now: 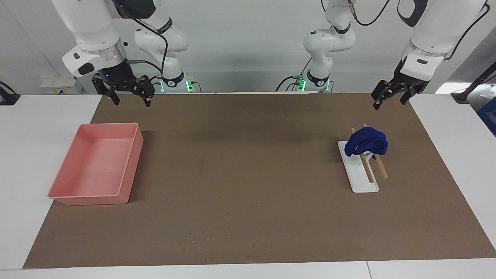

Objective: Wipe water with towel using both arms

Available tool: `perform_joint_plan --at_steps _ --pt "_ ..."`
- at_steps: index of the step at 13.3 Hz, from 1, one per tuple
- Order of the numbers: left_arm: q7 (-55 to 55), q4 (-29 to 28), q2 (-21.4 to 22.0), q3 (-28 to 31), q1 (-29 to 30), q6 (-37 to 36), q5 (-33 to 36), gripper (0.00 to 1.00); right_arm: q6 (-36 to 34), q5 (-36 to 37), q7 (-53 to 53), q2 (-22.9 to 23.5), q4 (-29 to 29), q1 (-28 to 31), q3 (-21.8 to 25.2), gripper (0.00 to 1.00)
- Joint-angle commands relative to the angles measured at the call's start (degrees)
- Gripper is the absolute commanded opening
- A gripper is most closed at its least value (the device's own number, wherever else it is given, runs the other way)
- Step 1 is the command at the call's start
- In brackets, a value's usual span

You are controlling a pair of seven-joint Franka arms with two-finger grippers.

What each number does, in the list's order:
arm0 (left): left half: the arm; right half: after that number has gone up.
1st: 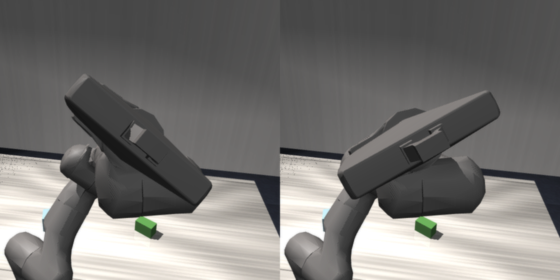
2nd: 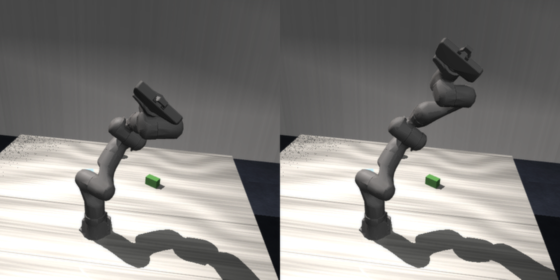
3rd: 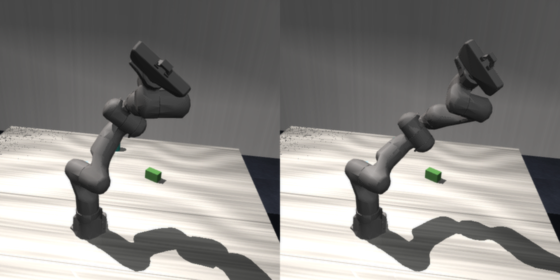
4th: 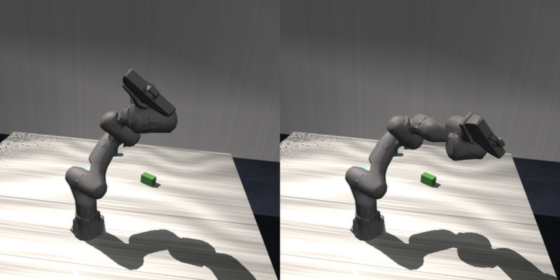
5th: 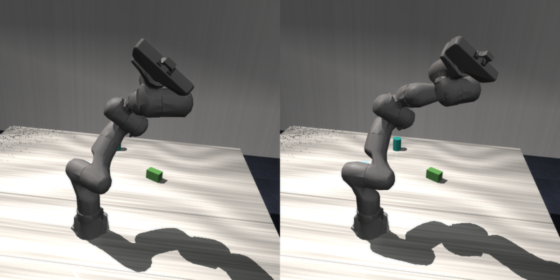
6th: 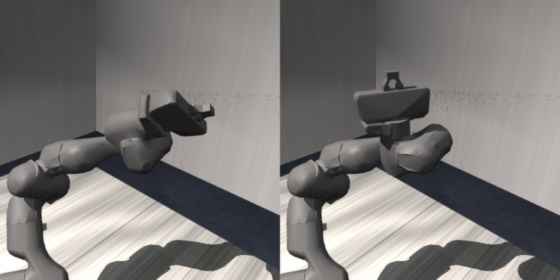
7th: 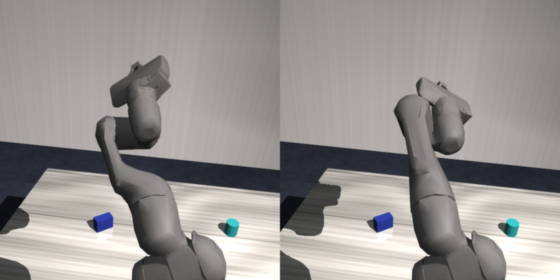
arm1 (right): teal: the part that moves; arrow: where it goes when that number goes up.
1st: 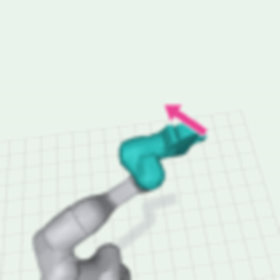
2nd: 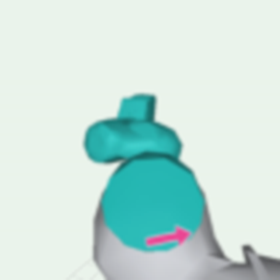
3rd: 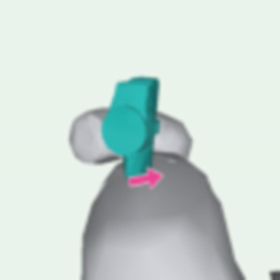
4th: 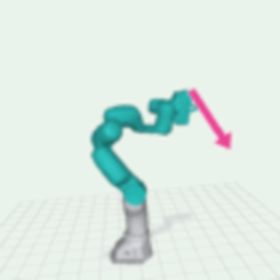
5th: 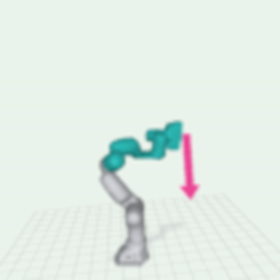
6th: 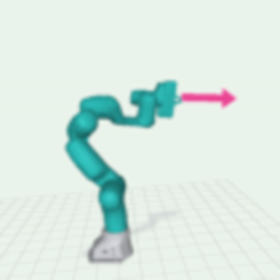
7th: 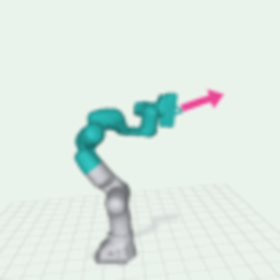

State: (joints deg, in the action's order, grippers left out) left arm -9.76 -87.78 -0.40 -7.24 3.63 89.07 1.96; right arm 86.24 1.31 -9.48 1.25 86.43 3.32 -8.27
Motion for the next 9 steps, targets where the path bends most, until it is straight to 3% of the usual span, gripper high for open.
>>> perform_joint_plan --at_steps 1,9 --pt "1.1 -0.5 0.9 -0.2 0.7 0.4 -0.1 1.00 0.2 -0.5 1.1 -0.4 0.6 0.1 -0.3 1.00" --pt "0.0 -1.5 1.4 -0.2 0.9 0.7 -0.2 1.00 -0.3 -0.5 1.0 -0.5 0.6 1.3 0.3 1.00"
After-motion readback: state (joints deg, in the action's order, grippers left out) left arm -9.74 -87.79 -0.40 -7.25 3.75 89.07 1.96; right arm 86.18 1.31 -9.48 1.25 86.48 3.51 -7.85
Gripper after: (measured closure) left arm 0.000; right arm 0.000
